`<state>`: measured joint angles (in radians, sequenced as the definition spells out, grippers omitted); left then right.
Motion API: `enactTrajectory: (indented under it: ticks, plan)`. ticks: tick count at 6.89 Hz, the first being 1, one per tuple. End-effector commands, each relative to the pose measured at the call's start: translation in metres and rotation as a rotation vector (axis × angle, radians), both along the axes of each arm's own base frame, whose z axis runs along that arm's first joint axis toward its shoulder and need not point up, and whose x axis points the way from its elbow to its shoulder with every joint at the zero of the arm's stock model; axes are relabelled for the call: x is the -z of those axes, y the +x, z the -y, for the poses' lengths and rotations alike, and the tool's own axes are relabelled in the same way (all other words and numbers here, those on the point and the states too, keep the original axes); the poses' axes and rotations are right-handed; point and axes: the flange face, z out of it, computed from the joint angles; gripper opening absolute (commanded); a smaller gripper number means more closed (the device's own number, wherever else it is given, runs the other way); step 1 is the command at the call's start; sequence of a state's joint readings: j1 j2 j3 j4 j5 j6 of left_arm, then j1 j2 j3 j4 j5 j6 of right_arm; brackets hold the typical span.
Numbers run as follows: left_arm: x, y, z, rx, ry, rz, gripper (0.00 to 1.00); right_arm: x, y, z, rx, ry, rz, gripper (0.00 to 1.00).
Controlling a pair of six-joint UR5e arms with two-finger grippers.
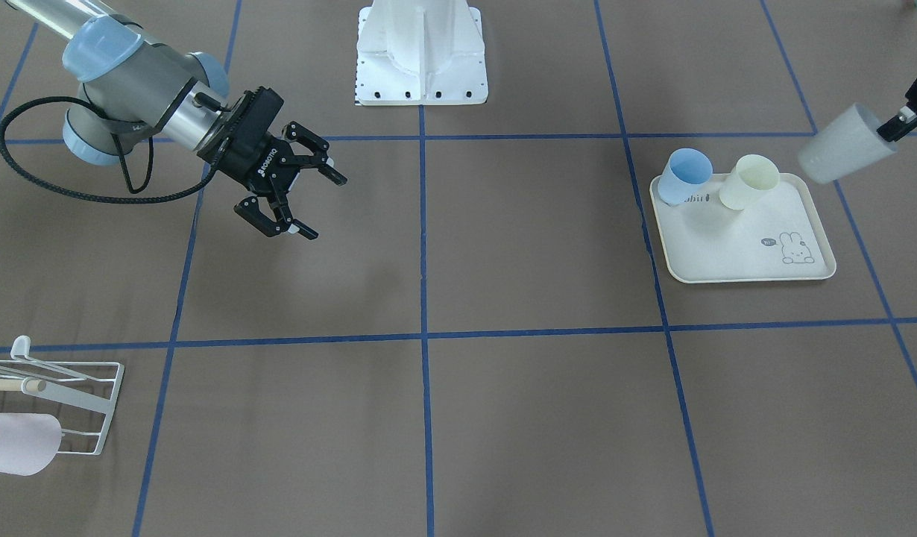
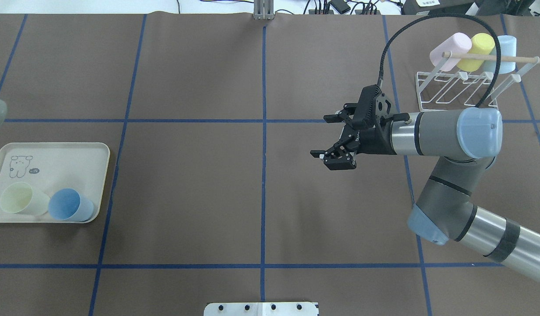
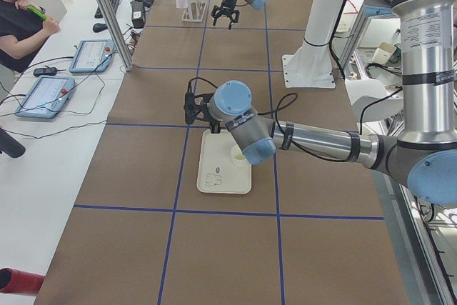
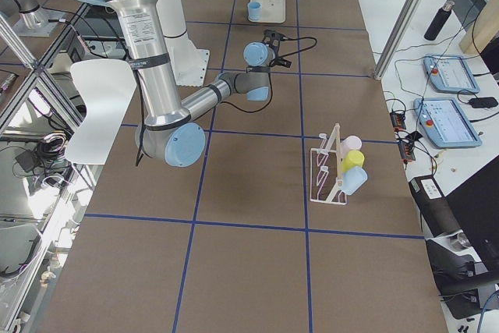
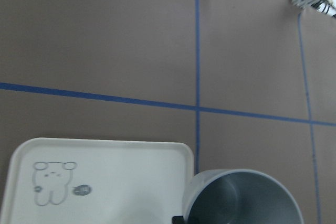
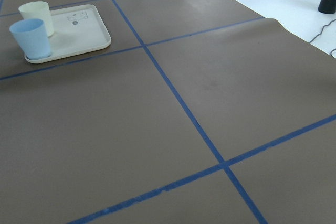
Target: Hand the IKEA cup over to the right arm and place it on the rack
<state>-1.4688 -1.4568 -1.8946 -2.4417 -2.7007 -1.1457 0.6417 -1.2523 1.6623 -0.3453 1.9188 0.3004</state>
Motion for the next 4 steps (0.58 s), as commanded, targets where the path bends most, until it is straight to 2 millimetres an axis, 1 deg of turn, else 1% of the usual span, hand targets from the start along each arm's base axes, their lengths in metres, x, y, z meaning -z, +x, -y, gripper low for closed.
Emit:
enactTrajectory:
  ticks: [1,2,3,4]
  plan:
    - [0.074,0.052,0.003,-0.073,-0.048,-0.112,0.0,0.015,-0.012,0.002,0.003,0.039,0.057,0.99]
    - [0.116,0.083,0.018,-0.074,-0.095,-0.171,0.0,0.021,-0.017,0.001,-0.005,0.044,0.067,0.99]
    - [0.154,0.128,0.025,-0.076,-0.132,-0.219,0.0,0.043,-0.024,0.0,0.0,0.063,0.096,0.99]
    - [0.183,0.18,0.022,-0.07,-0.163,-0.266,0.0,0.069,-0.029,0.001,0.003,0.088,0.132,0.99]
